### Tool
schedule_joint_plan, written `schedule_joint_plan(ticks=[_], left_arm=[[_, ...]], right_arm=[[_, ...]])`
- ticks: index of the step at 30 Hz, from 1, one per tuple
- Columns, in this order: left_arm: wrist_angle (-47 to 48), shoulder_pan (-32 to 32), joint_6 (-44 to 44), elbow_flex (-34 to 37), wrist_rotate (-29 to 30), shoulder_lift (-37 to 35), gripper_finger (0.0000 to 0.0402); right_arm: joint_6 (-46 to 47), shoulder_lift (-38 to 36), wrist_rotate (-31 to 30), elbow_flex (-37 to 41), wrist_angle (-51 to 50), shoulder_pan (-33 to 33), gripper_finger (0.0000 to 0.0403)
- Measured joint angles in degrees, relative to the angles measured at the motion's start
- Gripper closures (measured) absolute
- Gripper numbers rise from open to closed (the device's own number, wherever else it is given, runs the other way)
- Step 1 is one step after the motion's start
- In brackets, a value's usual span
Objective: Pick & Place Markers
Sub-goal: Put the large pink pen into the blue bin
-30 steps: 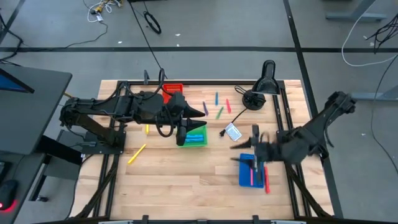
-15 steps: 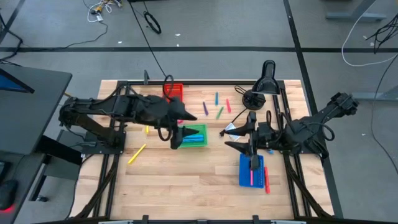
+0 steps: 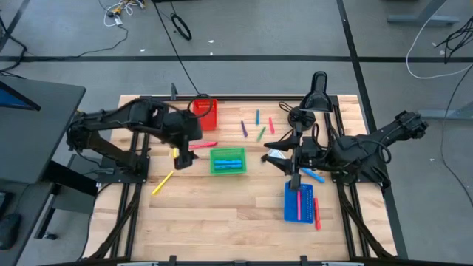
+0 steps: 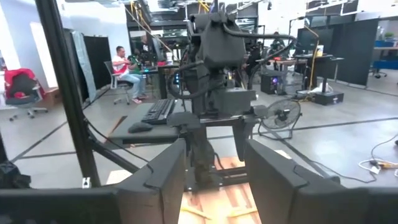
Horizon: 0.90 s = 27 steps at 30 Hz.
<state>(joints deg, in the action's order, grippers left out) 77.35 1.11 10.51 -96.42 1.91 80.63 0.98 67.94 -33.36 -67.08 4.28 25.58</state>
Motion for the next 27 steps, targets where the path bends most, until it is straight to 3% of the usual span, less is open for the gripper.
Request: schedule_joint_plan(ticks=[19, 27], left_arm=[[5.3, -26.0, -24.7, 0.0, -4.8, 2.4, 0.007], [5.6, -32.6, -28.7, 0.0, -5.8, 7.3, 0.007]], right_arm=[[-1.9, 0.0, 0.0, 0.0, 0.0, -1.5, 0.0238], [-1.8, 0.0, 0.0, 0.1, -0.1, -2.3, 0.0238]])
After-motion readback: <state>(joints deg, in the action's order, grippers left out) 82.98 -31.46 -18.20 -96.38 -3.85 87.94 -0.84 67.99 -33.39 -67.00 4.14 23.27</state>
